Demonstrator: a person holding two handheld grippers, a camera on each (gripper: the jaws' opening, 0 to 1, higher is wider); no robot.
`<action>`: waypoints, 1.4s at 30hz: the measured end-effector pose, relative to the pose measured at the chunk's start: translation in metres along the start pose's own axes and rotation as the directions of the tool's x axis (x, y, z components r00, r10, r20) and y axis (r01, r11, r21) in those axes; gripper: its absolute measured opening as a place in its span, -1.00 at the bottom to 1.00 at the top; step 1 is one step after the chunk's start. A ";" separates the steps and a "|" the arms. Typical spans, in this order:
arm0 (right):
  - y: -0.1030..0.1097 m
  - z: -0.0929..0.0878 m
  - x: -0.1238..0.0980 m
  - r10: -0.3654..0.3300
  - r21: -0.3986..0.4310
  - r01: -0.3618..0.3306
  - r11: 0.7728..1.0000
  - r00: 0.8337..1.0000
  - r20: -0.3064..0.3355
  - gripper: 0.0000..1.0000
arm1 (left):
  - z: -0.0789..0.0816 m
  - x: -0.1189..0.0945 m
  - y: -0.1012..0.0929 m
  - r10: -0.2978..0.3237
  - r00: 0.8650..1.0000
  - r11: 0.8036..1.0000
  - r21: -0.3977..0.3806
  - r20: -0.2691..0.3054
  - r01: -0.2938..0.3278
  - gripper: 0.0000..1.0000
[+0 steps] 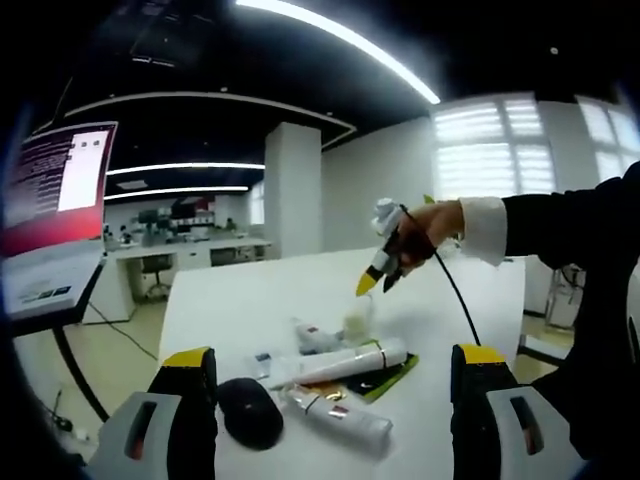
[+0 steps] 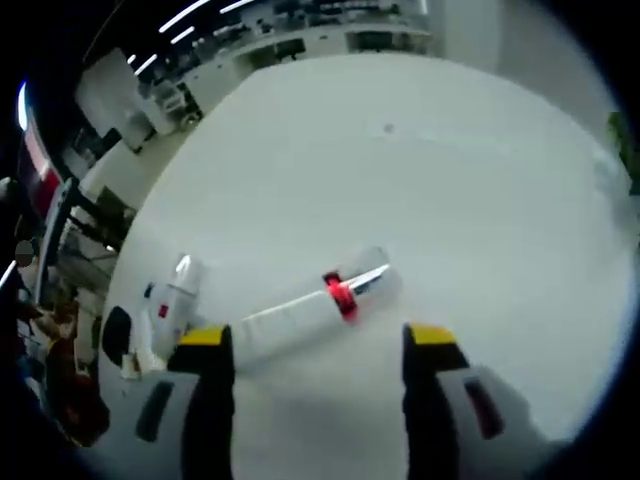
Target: Arrange the skincare products in the storage area until every visible bottle or jar stands upright without overlapping.
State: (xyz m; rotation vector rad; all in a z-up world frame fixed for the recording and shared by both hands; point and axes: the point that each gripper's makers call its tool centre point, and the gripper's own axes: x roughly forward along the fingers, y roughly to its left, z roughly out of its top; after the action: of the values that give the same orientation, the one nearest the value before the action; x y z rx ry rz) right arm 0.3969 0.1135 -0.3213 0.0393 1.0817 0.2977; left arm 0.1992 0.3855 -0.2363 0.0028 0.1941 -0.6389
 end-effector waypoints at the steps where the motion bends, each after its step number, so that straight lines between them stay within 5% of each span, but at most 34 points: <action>1: 0.001 -0.002 0.001 0.005 0.005 -0.005 1.000 1.000 -0.005 0.40 | -0.001 0.000 0.000 0.001 1.000 1.000 -0.001 -0.004 -0.001 0.99; 24: 0.012 0.008 0.033 -0.031 -0.064 0.027 0.998 0.998 -0.051 0.35 | -0.005 -0.006 0.014 0.008 1.000 1.000 -0.016 -0.016 -0.008 0.98; 32: 0.012 0.036 0.049 -0.036 -0.139 0.029 0.990 0.998 -0.046 0.25 | -0.007 -0.011 0.018 0.022 1.000 0.999 -0.027 -0.012 -0.022 0.98; 42: 0.016 0.049 0.057 -0.038 -0.195 0.029 0.980 0.998 -0.042 0.19 | -0.010 -0.014 0.024 0.035 0.999 0.999 -0.036 -0.012 -0.035 0.97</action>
State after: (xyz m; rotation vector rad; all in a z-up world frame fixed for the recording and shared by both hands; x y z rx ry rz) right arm 0.4604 0.1493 -0.3447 -0.1610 1.0928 0.3745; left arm 0.2006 0.4137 -0.2450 -0.0252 0.2160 -0.6005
